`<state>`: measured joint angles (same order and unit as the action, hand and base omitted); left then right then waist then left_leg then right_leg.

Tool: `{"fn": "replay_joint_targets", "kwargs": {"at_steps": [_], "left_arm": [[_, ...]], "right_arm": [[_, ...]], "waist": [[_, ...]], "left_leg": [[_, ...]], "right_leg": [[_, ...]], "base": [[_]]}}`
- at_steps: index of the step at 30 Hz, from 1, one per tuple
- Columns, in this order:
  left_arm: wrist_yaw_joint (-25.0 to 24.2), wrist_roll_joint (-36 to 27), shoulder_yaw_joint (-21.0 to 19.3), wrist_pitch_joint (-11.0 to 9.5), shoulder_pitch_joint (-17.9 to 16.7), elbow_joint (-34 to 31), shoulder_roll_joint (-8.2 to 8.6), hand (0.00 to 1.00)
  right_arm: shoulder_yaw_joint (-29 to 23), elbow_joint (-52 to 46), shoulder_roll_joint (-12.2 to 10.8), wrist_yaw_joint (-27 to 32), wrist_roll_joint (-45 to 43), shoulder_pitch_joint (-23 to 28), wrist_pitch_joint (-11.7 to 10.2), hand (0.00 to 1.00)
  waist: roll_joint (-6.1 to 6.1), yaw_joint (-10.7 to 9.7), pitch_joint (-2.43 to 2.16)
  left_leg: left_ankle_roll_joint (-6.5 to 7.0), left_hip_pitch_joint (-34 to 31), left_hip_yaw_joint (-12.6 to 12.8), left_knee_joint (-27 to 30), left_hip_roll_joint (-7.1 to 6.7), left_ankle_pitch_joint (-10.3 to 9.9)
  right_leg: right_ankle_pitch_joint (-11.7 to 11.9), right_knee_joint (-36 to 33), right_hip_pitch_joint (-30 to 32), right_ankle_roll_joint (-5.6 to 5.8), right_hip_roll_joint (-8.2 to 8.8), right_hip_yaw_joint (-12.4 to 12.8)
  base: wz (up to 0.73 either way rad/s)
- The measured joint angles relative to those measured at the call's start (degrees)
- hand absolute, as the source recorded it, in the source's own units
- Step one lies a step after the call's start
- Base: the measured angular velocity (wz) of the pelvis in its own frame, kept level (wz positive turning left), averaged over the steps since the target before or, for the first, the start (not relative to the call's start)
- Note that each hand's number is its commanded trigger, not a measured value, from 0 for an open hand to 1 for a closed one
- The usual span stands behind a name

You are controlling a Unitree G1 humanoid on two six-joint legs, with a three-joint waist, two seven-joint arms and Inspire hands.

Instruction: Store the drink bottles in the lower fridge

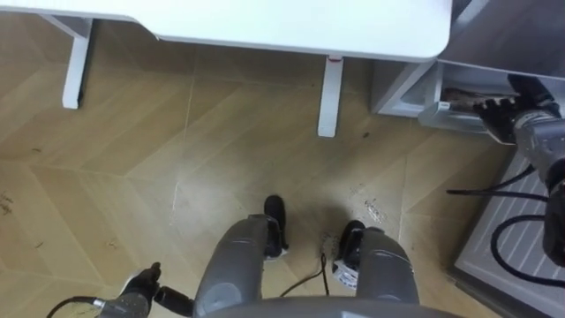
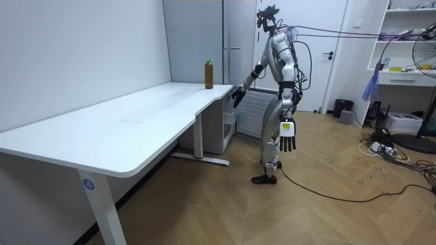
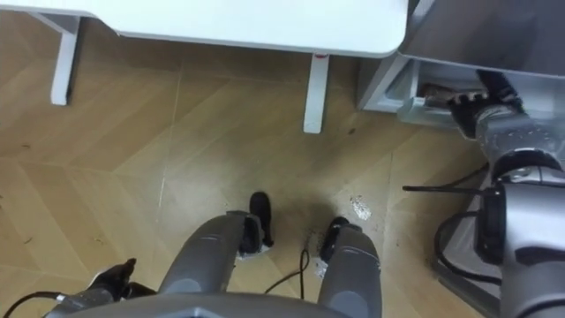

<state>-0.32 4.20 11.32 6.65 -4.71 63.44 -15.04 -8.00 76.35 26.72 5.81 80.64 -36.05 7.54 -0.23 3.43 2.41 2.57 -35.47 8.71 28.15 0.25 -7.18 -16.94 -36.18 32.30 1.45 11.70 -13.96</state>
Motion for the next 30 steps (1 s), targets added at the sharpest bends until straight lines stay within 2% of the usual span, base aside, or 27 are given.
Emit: {"fn": "replay_joint_targets", "kwargs": {"at_steps": [3, 7, 8, 9, 13, 14, 15, 16, 19, 20, 22, 26, 29, 30], "left_arm": [[-0.66, 0.15, -2.28, 0.28, 0.03, 0.14, 0.0, 0.0], [-0.74, 0.21, -2.59, 0.42, -0.06, 0.57, 0.03, 0.0], [-0.73, 0.22, -2.74, 0.42, -0.08, 0.56, -0.01, 0.0], [-0.74, 0.21, -3.26, 0.38, -0.1, 0.56, 0.01, 0.0], [-0.65, 0.37, -4.35, 0.32, -0.08, 0.17, 0.06, 0.0], [-0.42, 0.35, -4.46, 0.33, -0.14, -0.25, 0.09, 0.0], [-0.35, 0.34, -4.87, 0.21, -0.78, -0.64, 0.09, 0.0], [-0.36, 0.36, -5.38, 0.07, -1.12, -0.68, 0.1, 0.0], [-0.38, 0.36, -7.17, -0.38, -2.95, -0.69, 0.14, 0.0], [-0.4, 0.34, -7.27, -0.41, -3.81, -1.02, 0.14, 0.0], [-0.34, 0.41, -7.27, -0.67, -5.23, -1.91, 0.19, 0.0], [-0.02, 0.42, -9.4, -0.92, -6.4, -2.03, 1.66, 0.0], [0.21, 0.42, -9.74, -2.19, -6.44, -1.89, 1.83, 0.0], [0.23, 0.33, -10.2, -2.47, -6.43, -1.83, 1.91, 0.0]], "right_arm": [[-0.08, 1.5, 0.12, -4.8, -1.34, 2.2, 0.02, 0.0], [-0.14, 2.12, 0.11, -9.08, -2.45, 6.31, 0.04, 0.0], [-0.13, 2.49, 0.1, -9.83, -2.44, 8.11, 0.06, 0.0], [-0.13, 2.48, 0.1, -10.35, -2.32, 9.56, 0.05, 0.0], [-0.13, 2.32, 0.08, -11.58, -3.17, 12.02, -0.27, 0.0], [-0.14, 2.15, -0.1, -12.55, -4.7, 14.12, -0.45, 0.0], [-0.19, 1.53, -0.75, -13.12, -6.11, 16.67, -0.45, 0.0], [-0.19, 1.3, -1.19, -13.51, -6.87, 17.82, -0.45, 0.0], [-0.13, 1.34, -3.43, -14.94, -8.47, 22.99, -0.45, 0.0], [-0.15, 1.11, -4.31, -15.45, -8.48, 25.03, -0.46, 0.0], [-0.12, 0.5, -5.78, -16.05, -8.82, 27.75, -0.53, 0.0], [0.21, -1.16, -8.72, -17.72, -13.5, 32.76, -0.69, 0.0], [1.48, -1.57, -9.89, -19.18, -15.84, 34.46, -0.85, 0.0], [1.83, -1.95, -10.28, -19.67, -16.52, 35.03, -1.36, 0.0]], "waist": [[0.07, 0.04, -0.09], [0.25, 0.21, -0.19], [0.23, 0.12, -0.26], [0.04, 0.23, -0.54], [-0.21, -0.6, -0.87], [-0.36, -0.78, -1.03], [-0.69, -0.46, -1.78], [-0.85, -0.45, -2.09], [-1.42, -0.18, -2.5], [-1.49, -0.63, -2.57], [-1.54, -1.39, -2.65], [-1.57, -1.89, -2.56], [-2.02, -2.0, -2.05], [-2.05, -2.0, -2.02]], "left_leg": [[-0.24, 1.38, -0.78, 0.02, 0.23, -0.16], [-0.64, 5.19, -1.52, -1.26, 0.63, -0.45], [-0.84, 6.59, -1.94, -1.7, 0.88, -0.6], [-1.05, 7.46, -2.02, -1.9, 1.17, -0.78], [-1.28, 9.8, -2.89, -2.89, 1.27, -0.81], [-1.4, 11.37, -3.06, -3.56, 1.36, -0.87], [-1.52, 12.87, -3.08, -4.55, 1.42, -0.93], [-1.57, 13.65, -3.1, -5.1, 1.42, -0.91], [-2.0, 18.66, -2.99, -7.35, 1.42, -1.22], [-2.1, 20.22, -2.98, -7.88, 1.4, -1.52], [-2.28, 22.05, -2.98, -8.49, 1.4, -1.89], [-2.73, 25.82, -2.49, -9.87, 1.39, -2.58], [-2.87, 27.74, -2.14, -10.93, 1.2, -2.75], [-2.89, 28.23, -1.94, -11.11, 1.19, -2.88]], "right_leg": [[0.14, 1.33, -2.34, -0.03, -0.5, -0.98], [0.97, 4.72, -7.18, 0.11, -1.74, -1.52], [1.28, 6.29, -9.27, 0.12, -2.29, -2.0], [1.54, 7.34, -10.52, 0.1, -2.8, -2.05], [1.99, 9.59, -13.79, 0.01, -3.44, -3.03], [2.32, 11.16, -15.44, 0.08, -3.8, -3.4], [2.69, 12.86, -17.29, 0.13, -4.12, -3.64], [2.81, 13.68, -18.21, 0.22, -4.27, -3.75], [3.93, 18.31, -23.97, 0.57, -5.16, -3.78], [4.15, 19.75, -25.94, 0.7, -5.4, -3.88], [4.39, 21.45, -28.31, 0.84, -5.68, -4.04], [4.49, 23.61, -32.07, 0.99, -5.89, -3.87], [4.19, 24.21, -33.61, 1.1, -5.83, -3.44], [4.15, 24.5, -34.15, 1.16, -5.84, -3.41]], "base": [[0.04], [-0.02], [0.0], [-0.03], [0.05], [0.08], [0.06], [0.0], [-0.04], [0.0], [0.0], [-0.07], [-0.06], [0.0]]}}
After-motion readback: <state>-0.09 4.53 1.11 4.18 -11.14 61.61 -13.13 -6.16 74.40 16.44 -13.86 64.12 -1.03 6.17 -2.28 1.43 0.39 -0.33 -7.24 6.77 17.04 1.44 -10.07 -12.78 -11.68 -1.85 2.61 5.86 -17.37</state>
